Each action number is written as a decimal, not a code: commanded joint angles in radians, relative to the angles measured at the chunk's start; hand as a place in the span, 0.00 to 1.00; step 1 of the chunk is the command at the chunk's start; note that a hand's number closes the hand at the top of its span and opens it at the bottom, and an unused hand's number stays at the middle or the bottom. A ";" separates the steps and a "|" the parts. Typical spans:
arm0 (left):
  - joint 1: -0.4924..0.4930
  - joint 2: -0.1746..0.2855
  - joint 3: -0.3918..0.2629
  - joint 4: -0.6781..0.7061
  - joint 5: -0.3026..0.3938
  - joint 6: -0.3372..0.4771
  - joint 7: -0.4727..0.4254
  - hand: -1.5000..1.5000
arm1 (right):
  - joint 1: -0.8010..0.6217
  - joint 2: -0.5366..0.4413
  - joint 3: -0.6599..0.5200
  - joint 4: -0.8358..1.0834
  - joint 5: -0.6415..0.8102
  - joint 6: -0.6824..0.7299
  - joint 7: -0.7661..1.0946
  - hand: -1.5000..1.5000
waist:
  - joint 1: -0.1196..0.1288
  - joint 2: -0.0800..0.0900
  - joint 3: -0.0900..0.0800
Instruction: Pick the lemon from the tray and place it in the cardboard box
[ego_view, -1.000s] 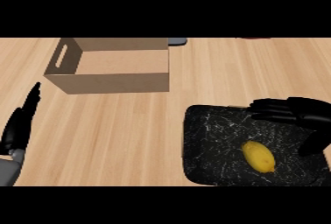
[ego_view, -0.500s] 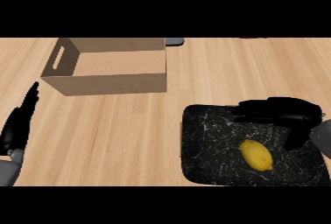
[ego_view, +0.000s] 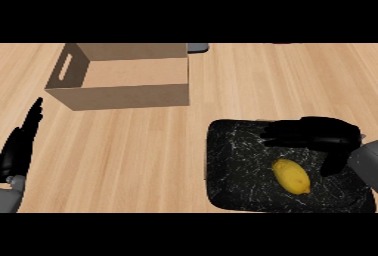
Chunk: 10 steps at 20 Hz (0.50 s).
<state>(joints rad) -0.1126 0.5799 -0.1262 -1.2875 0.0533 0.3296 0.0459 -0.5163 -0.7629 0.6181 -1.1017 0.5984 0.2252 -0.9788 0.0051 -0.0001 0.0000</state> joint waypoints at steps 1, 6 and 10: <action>-0.010 -0.014 0.022 0.039 -0.006 -0.022 -0.021 0.50 | 0.034 -0.009 -0.004 -0.013 -0.010 0.068 -0.128 0.00 | -0.005 0.001 0.000; 0.001 -0.024 0.018 0.023 -0.038 -0.002 0.003 0.50 | 0.050 -0.037 0.016 -0.157 -0.059 0.121 -0.098 0.00 | -0.010 -0.001 -0.001; 0.037 -0.021 0.052 -0.016 -0.016 -0.035 -0.010 0.50 | 0.097 -0.121 -0.009 -0.201 -0.071 0.113 -0.135 0.00 | -0.006 -0.002 0.000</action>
<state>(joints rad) -0.0948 0.5650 -0.0924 -1.2926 0.0371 0.3045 0.0401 -0.4398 -0.8242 0.6366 -1.2533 0.5527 0.2321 -0.9886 -0.0001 -0.0013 -0.0001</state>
